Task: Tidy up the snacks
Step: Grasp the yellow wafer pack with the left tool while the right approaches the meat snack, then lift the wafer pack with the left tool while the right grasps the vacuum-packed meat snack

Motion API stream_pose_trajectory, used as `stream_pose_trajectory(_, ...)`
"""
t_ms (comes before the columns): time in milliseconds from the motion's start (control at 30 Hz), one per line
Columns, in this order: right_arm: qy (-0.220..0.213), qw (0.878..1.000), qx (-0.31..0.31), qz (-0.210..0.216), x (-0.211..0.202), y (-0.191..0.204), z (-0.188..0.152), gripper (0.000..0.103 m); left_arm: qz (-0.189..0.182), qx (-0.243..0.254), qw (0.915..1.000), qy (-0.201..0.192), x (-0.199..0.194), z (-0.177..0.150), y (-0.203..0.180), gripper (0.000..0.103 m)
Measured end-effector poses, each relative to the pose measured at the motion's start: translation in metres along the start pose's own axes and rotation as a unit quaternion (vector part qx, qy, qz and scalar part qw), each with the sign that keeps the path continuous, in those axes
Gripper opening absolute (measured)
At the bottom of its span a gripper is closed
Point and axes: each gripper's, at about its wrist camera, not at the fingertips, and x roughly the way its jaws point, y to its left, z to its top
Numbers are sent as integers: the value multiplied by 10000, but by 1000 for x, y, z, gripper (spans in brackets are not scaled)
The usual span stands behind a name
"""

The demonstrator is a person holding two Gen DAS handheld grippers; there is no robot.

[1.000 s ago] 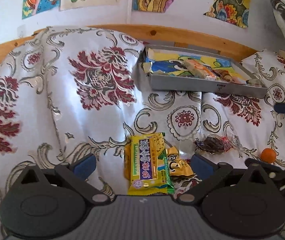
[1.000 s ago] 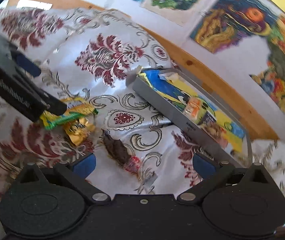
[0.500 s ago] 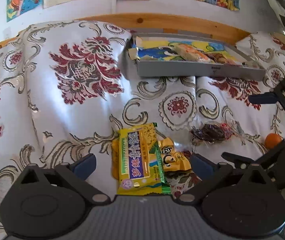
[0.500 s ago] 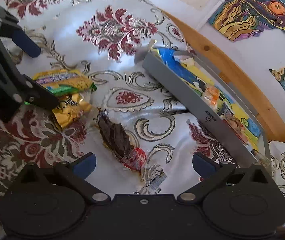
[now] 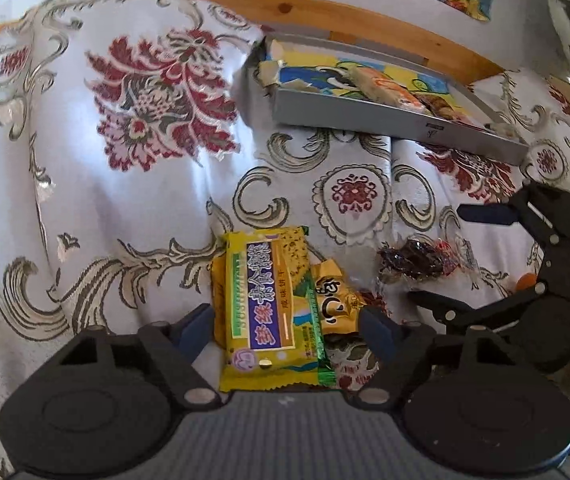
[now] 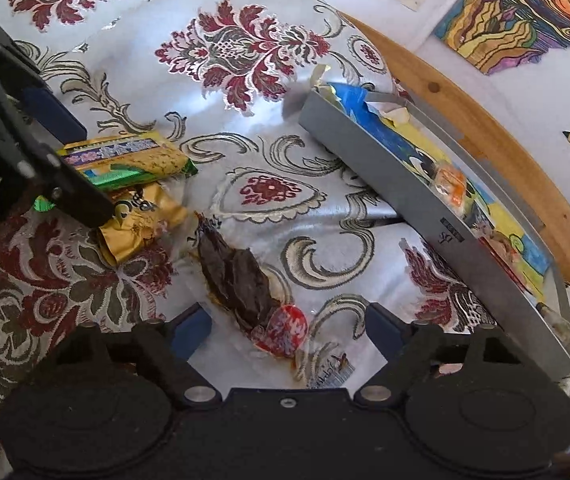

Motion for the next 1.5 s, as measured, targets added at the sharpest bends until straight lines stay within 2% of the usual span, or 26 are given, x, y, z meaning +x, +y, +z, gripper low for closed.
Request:
stream_pose_trajectory(200, -14, 9997, 66, 228, 2, 1, 2, 67, 2, -272, 9995, 127, 3, 3, 8, 70)
stream_pose_trajectory(233, -16, 9997, 60, 247, 2, 2, 3, 63, 21, -271, 9995, 135, 3, 3, 8, 66)
stream_pose_trajectory(267, -18, 9996, 51, 277, 1, 3, 3, 54, 38, -257, 9995, 154, 3, 3, 8, 61)
stream_pose_trajectory(367, 15, 9995, 30, 317, 0, 6, 5, 47, 0, -220, 9995, 243, 4, 3, 6, 53)
stream_pose_trajectory(533, 85, 9993, 113, 342, -2, 5, 6, 38, -171, -284, 9989, 334, 2, 1, 1, 52)
stream_pose_trajectory(633, 83, 9996, -28, 261, -5, 8, 7, 41, -192, -379, 9983, 405, 0, 0, 0, 52)
stream_pose_trajectory(667, 85, 9997, -89, 219, -5, 9, 7, 45, -204, -398, 9981, 419, -1, 0, -1, 52)
stream_pose_trajectory(700, 92, 9996, -125, 234, -4, 10, 8, 57, -198, -393, 9981, 422, -1, 0, -1, 52)
stream_pose_trajectory(800, 80, 9992, -75, 397, -1, 4, 8, 61, -153, -315, 9984, 435, 0, -2, -3, 52)
stream_pose_trajectory(867, 36, 9987, -43, 498, 2, -1, 10, 73, -125, -273, 9986, 437, 1, -2, -4, 52)
stream_pose_trajectory(967, -28, 9979, 2, 641, 9, -10, 14, 82, -98, -205, 9988, 436, 2, -3, -5, 52)
stream_pose_trajectory(1100, -24, 9952, 257, 943, 17, -19, 13, 80, -84, -146, 9989, 443, 4, -3, -5, 52)
stream_pose_trajectory(1200, 10, 9942, 321, 1026, 16, -18, 12, 71, -88, -131, 9989, 449, 6, -2, -5, 52)
stream_pose_trajectory(1300, 51, 9945, 278, 1009, 12, -16, 13, 63, -88, -116, 9989, 441, 6, -2, -5, 52)
stream_pose_trajectory(1333, 53, 9948, 264, 987, 11, -14, 13, 54, -90, -115, 9989, 436, 6, -2, -5, 52)
stream_pose_trajectory(1500, 155, 9959, 258, 857, 2, -7, 8, 51, -117, -202, 9988, 426, 3, -3, -5, 51)
